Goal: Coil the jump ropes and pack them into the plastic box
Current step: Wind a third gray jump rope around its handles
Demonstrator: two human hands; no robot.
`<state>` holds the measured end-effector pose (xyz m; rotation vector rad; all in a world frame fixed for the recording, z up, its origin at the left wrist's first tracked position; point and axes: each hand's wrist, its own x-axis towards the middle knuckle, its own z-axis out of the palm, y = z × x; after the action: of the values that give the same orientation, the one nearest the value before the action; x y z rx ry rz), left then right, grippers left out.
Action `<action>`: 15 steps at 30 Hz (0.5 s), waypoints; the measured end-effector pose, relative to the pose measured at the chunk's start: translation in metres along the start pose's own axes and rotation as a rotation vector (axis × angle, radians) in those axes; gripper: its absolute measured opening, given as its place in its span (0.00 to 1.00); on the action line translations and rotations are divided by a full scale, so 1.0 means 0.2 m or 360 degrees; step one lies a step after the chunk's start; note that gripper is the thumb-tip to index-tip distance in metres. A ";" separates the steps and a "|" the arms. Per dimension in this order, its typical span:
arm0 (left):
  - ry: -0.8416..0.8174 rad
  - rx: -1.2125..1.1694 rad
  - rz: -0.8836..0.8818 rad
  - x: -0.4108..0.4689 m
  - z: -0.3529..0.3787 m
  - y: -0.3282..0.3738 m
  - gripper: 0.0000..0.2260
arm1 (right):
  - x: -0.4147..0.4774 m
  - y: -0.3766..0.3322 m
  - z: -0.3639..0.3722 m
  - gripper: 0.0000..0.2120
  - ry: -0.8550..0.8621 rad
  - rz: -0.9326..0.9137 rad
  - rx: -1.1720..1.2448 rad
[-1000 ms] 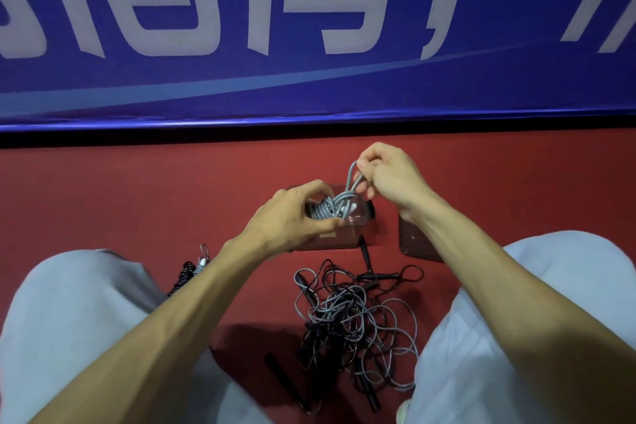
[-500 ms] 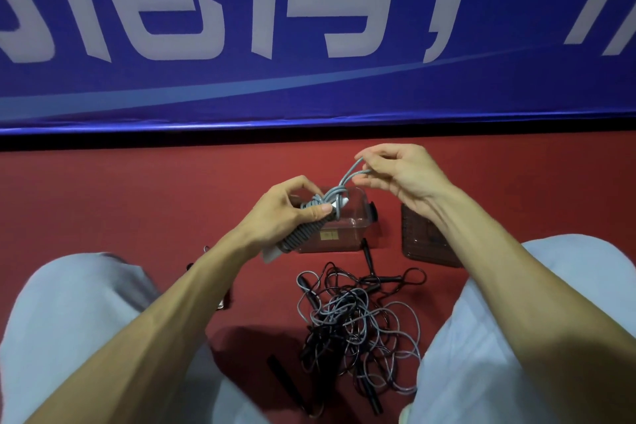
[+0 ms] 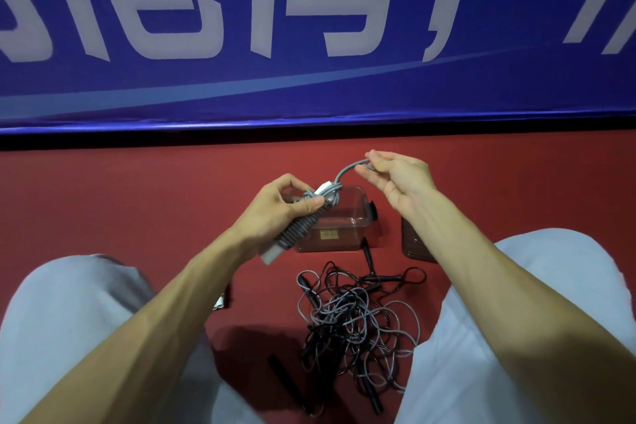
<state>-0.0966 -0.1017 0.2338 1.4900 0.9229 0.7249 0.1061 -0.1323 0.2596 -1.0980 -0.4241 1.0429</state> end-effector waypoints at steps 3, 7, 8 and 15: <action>-0.0009 -0.0007 -0.0082 0.00 -0.04 -0.06 0.09 | 0.03 0.08 0.05 0.04 -0.0050 0.0023 -0.0073; -0.0072 -0.0048 -0.0282 0.04 -0.17 -0.16 0.11 | 0.10 0.21 0.18 0.04 -0.0093 0.0094 -0.0191; -0.0087 -0.0013 -0.0320 0.06 -0.21 -0.20 0.13 | 0.13 0.25 0.21 0.04 -0.0108 0.0124 -0.0224; 0.0092 0.0209 -0.0525 0.14 -0.49 -0.50 0.18 | 0.31 0.64 0.44 0.09 -0.0229 0.0270 -0.0699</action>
<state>-0.1805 -0.0277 0.1446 1.3893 1.2451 0.4743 0.0107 -0.0250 0.1729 -1.4724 -0.7083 1.2161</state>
